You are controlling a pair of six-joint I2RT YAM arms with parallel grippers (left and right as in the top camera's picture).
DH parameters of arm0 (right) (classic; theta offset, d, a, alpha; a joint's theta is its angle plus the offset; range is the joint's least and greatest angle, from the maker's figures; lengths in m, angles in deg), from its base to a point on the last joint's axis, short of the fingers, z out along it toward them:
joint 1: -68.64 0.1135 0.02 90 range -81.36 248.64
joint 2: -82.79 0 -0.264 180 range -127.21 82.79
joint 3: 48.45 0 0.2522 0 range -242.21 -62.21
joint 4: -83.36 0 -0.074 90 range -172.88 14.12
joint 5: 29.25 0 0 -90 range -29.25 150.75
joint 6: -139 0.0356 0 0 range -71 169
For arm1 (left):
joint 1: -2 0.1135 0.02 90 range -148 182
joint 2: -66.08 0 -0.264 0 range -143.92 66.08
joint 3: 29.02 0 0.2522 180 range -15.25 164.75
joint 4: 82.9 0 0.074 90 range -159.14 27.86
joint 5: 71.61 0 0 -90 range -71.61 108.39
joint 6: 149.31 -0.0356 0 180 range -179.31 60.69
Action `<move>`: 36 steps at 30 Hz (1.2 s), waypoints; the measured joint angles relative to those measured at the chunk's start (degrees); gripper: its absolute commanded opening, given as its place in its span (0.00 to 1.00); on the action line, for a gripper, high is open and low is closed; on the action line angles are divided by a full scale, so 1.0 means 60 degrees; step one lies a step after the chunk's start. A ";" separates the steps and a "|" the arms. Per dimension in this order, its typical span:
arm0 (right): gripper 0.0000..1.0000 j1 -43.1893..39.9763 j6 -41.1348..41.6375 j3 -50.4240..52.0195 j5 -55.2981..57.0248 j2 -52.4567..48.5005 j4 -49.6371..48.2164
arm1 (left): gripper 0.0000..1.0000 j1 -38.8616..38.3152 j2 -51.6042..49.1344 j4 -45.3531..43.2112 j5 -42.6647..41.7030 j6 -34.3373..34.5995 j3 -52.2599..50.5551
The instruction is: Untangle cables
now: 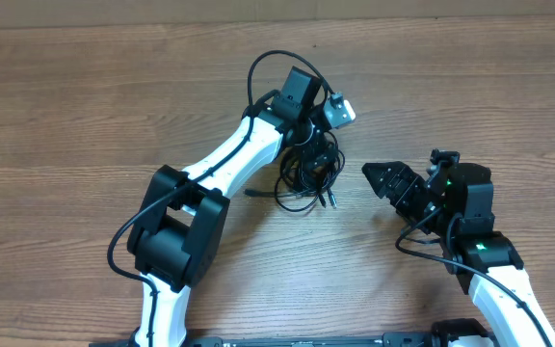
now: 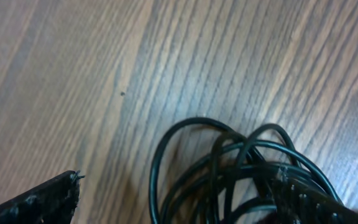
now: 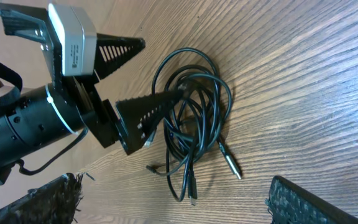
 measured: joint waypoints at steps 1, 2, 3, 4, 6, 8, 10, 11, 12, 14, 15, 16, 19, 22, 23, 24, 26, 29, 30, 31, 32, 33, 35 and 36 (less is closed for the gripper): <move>0.95 0.0000 0.0004 0.0000 0.0000 0.0000 -0.0007 | 0.99 0.0000 0.0000 0.0036 0.0000 0.0036 0.0000; 0.95 0.0000 0.0004 0.0000 0.0000 0.0000 -0.0004 | 0.99 0.0000 0.0000 0.0040 0.0000 0.0044 0.0000; 0.95 0.0000 0.0000 0.0000 0.0000 0.0000 -0.0004 | 0.97 0.0000 0.0000 0.0033 0.0000 0.0069 0.0000; 0.95 0.0000 0.0004 0.0000 0.0000 0.0000 -0.0007 | 0.96 0.0000 0.0000 0.0022 0.0000 0.0076 0.0000; 0.95 0.0000 0.0007 0.0000 0.0000 0.0000 -0.0004 | 0.94 0.0000 -0.0018 -0.0084 0.0000 0.0102 0.0000; 0.95 -0.0004 0.0004 0.0000 0.0000 0.0000 -0.0004 | 0.93 0.0000 -0.0080 -0.0240 0.0000 0.0102 0.0000; 0.95 0.0000 0.0000 0.0000 0.0004 0.0000 -0.0007 | 0.89 0.0000 -0.0222 -0.0372 0.0000 0.0106 0.0007; 0.95 0.0000 0.0004 0.0000 0.0007 0.0000 -0.0011 | 0.85 0.0000 -0.0313 -0.0372 0.0004 0.0109 0.0007; 0.95 0.0000 0.0007 0.0000 0.0000 0.0000 -0.0007 | 0.82 0.0000 -0.0430 -0.0372 0.0015 0.0117 0.0007; 0.95 0.0000 0.0011 0.0000 0.0007 0.0000 -0.0004 | 0.79 0.0000 -0.0630 -0.0433 0.0160 0.0124 0.0007; 0.95 0.0000 0.0007 0.0000 0.0004 0.0000 -0.0007 | 0.75 0.0000 -0.0703 -0.0477 0.0280 0.0124 0.0007; 0.95 0.0000 0.0007 0.0000 0.0004 0.0000 -0.0004 | 0.69 0.0000 -0.0754 -0.0546 0.0390 0.0120 0.0007; 0.91 0.0000 0.0004 0.0000 0.0007 0.0000 -0.0007 | 0.19 0.0000 -0.0790 -0.0769 0.0805 0.0138 0.0007; 0.86 0.0000 0.0025 0.0000 -0.0011 0.0000 -0.0007 | 0.04 0.0000 -0.0790 -0.1053 0.1333 0.0186 0.0007; 0.86 0.0000 0.0033 0.0000 -0.0018 0.0000 0.0004 | 0.04 0.0000 -0.0790 -0.1100 0.1479 0.0259 0.0007; 0.85 0.0000 0.0033 0.0000 -0.0036 0.0000 -0.0007 | 0.04 0.0000 -0.0790 -0.1115 0.1603 0.0353 0.0007; 0.85 0.0000 0.0040 0.0000 -0.0051 0.0000 0.0000 | 0.04 0.0000 -0.0790 -0.1075 0.1891 0.0710 0.0018; 0.85 0.0000 0.0036 0.0000 -0.0091 0.0000 0.0007 | 0.04 0.0000 -0.0790 -0.0652 0.2193 0.1515 0.0186; 0.85 0.0000 0.0040 0.0000 -0.0120 0.0000 0.0004 | 0.04 0.0000 -0.0780 -0.0386 0.2269 0.1985 0.0317; 0.85 0.0000 0.0036 0.0000 -0.0135 0.0000 0.0007 | 0.05 0.0000 -0.0772 -0.0124 0.2302 0.2266 0.0430; 0.85 0.0000 0.0033 0.0000 -0.0200 0.0000 0.0007 | 0.04 0.0000 -0.0729 0.0226 0.2346 0.2659 0.0590; 0.86 0.0000 0.0036 0.0000 -0.0266 0.0000 0.0004 | 0.04 0.0000 -0.0696 0.0554 0.2368 0.2918 0.0743; 0.85 0.0000 -0.0022 0.0000 -0.0488 0.0000 -0.0022 | 0.04 0.0000 -0.0535 0.1155 0.2379 0.3424 0.1093; 0.85 0.0000 -0.0091 0.0000 -0.0597 0.0000 -0.0069 | 0.04 0.0000 -0.0412 0.1479 0.2339 0.3687 0.1282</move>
